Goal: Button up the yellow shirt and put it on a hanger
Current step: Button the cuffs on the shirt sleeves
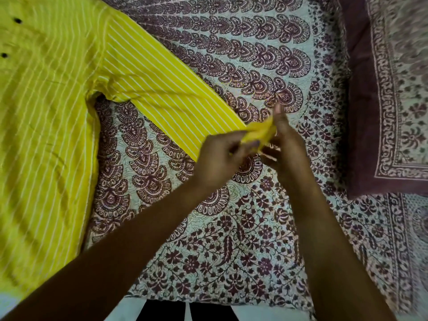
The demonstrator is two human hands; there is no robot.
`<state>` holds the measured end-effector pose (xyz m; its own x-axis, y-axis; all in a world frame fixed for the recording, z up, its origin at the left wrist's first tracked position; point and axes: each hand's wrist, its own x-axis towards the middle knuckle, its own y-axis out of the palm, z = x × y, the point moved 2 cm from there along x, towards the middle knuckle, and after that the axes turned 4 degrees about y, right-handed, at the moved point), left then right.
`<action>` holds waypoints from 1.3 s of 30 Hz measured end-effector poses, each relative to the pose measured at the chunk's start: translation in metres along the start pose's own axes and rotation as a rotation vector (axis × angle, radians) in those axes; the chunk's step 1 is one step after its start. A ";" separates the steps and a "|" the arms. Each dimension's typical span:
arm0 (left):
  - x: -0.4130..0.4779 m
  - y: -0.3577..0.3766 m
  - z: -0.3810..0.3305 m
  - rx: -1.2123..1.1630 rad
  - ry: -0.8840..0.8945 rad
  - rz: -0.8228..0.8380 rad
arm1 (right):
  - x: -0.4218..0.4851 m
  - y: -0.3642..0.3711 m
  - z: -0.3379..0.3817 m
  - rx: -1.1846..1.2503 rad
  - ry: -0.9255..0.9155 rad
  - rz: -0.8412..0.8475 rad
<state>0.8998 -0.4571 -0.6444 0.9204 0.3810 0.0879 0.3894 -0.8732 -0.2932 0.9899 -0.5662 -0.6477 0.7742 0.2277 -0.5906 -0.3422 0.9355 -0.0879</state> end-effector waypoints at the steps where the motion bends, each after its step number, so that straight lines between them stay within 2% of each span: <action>1: -0.010 0.014 -0.003 -0.037 -0.001 0.185 | -0.003 -0.014 -0.009 0.041 0.030 -0.019; 2: -0.018 0.024 -0.005 -0.058 -0.013 0.317 | -0.005 -0.030 -0.019 0.054 0.022 -0.124; 3: -0.024 0.030 -0.004 -0.047 -0.025 0.353 | -0.004 -0.047 -0.031 0.059 0.027 -0.257; 5: -0.029 0.033 0.006 0.086 -0.024 0.231 | -0.004 -0.072 -0.054 0.098 0.079 -0.412; 7: -0.026 0.030 0.028 0.416 -0.041 0.116 | -0.004 -0.087 -0.075 0.101 0.125 -0.452; 8: -0.025 0.030 0.041 0.597 -0.073 0.135 | -0.003 -0.091 -0.086 0.047 0.112 -0.466; 10: -0.025 0.029 0.065 0.852 -0.215 0.350 | -0.004 -0.095 -0.093 -0.048 0.012 -0.529; 12: -0.028 0.029 0.079 0.995 -0.258 0.524 | -0.006 -0.092 -0.086 -0.056 -0.141 -0.612; 14: -0.032 0.028 0.080 1.018 -0.188 0.525 | -0.007 -0.088 -0.083 -0.083 -0.224 -0.661; 18: -0.045 0.030 0.085 1.017 -0.066 0.526 | -0.001 -0.086 -0.102 -0.276 -0.176 -0.692; 22: -0.042 0.025 0.084 0.895 -0.049 0.265 | 0.001 -0.084 -0.095 -0.448 -0.162 -0.823; 24: -0.035 0.019 0.088 0.918 -0.112 0.182 | -0.002 -0.077 -0.089 -0.662 -0.187 -0.872; 26: -0.031 0.013 0.098 0.965 -0.187 0.211 | -0.001 -0.066 -0.085 -0.868 -0.355 -0.738; 28: -0.032 0.012 0.107 1.005 -0.208 0.260 | 0.005 -0.046 -0.086 -1.009 -0.532 -0.478; 31: -0.033 0.014 0.110 1.022 -0.212 0.278 | 0.016 -0.022 -0.098 -1.224 -0.534 -0.187; 33: -0.034 0.012 0.107 1.010 -0.201 0.285 | 0.023 -0.021 -0.109 -1.314 -0.463 -0.141; 39: -0.038 -0.005 0.105 0.923 -0.173 0.377 | 0.026 -0.029 -0.113 -1.389 -0.349 -0.171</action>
<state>0.8596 -0.4355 -0.7463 0.9314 0.2322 -0.2802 -0.1722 -0.3970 -0.9015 0.9593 -0.6176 -0.7509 0.8769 0.3848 -0.2881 -0.3080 -0.0103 -0.9513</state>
